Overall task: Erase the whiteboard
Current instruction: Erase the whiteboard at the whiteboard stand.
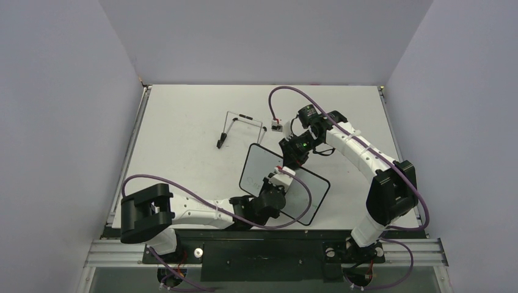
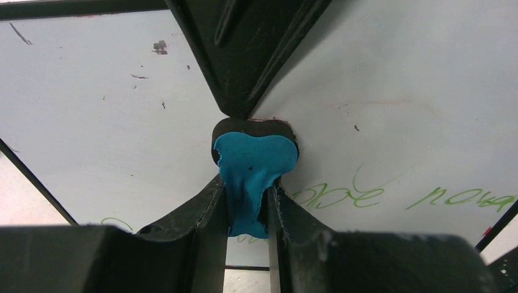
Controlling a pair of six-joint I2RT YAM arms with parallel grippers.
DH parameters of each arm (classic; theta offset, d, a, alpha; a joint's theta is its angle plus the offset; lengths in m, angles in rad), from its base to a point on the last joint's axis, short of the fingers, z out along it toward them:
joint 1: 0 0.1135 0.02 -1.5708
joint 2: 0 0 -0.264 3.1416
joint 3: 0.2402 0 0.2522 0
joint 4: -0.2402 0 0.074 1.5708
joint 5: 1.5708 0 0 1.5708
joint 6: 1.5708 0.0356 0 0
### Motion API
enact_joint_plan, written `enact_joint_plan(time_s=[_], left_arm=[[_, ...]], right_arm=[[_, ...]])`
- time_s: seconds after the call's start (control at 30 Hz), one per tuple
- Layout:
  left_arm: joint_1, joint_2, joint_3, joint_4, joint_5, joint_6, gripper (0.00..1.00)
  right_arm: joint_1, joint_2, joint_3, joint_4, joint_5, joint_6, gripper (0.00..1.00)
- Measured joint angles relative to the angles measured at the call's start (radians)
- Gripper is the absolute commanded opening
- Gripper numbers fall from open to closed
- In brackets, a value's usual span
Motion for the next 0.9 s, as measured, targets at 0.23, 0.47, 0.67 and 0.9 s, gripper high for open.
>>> enact_joint_plan(time_s=[0.23,0.47,0.67,0.9], left_arm=[[0.042,-0.058,-0.094,0.050,0.063,-0.109,0.00],[0.008,-0.073,-0.172,0.127,0.068,-0.071,0.00],[-0.057,-0.073,-0.179,0.252,0.099,0.012,0.00],[0.016,-0.154,-0.281,0.280,0.109,-0.016,0.00]], right_arm=[[0.001,0.000,0.000,0.001,-0.003,-0.002,0.00],[0.005,0.000,0.000,-0.004,-0.013,-0.003,0.00],[0.009,0.000,-0.001,-0.005,-0.023,-0.003,0.00],[0.008,0.000,-0.014,-0.003,-0.023,0.000,0.00]])
